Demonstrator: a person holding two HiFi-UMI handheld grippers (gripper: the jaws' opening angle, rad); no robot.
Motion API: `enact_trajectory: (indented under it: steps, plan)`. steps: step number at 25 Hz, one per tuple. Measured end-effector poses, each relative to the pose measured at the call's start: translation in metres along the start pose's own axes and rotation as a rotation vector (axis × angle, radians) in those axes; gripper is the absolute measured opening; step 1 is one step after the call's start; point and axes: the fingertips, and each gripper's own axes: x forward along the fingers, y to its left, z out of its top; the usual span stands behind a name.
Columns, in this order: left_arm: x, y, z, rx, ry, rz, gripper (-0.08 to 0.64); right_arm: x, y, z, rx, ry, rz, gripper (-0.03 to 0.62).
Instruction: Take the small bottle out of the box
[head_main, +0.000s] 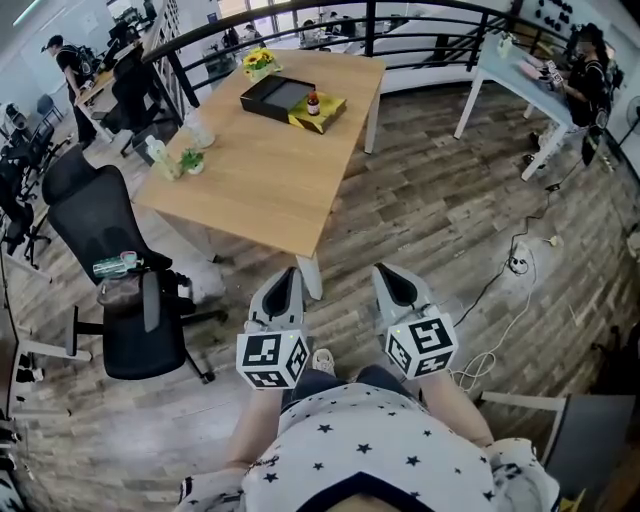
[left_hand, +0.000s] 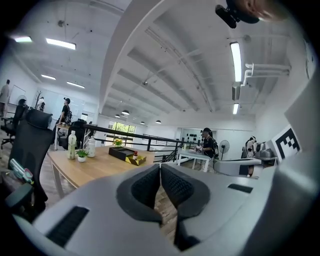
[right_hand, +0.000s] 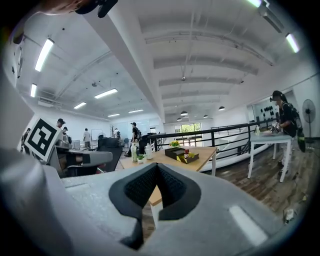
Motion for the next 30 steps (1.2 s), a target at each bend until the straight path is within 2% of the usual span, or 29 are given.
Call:
enact_trajectory:
  steps: [6, 9, 12, 26, 30]
  plan:
    - [0.012, 0.002, 0.005, 0.004, -0.004, -0.034, 0.005, 0.014, -0.004, 0.002, 0.014, 0.009, -0.008, 0.006]
    - [0.021, 0.006, 0.007, 0.009, 0.001, -0.058, 0.071, 0.026, -0.007, 0.003, 0.016, 0.01, -0.019, 0.01]
    - [0.031, 0.012, 0.008, 0.011, 0.005, -0.07, 0.087, 0.037, -0.011, 0.004, 0.027, 0.011, -0.019, 0.029]
    - [0.084, 0.055, 0.016, 0.009, 0.024, -0.115, 0.187, 0.104, -0.02, 0.009, 0.04, 0.012, -0.033, 0.176]
    - [0.098, 0.069, 0.021, 0.006, 0.021, -0.122, 0.195, 0.123, -0.021, 0.012, 0.045, 0.008, -0.035, 0.19]
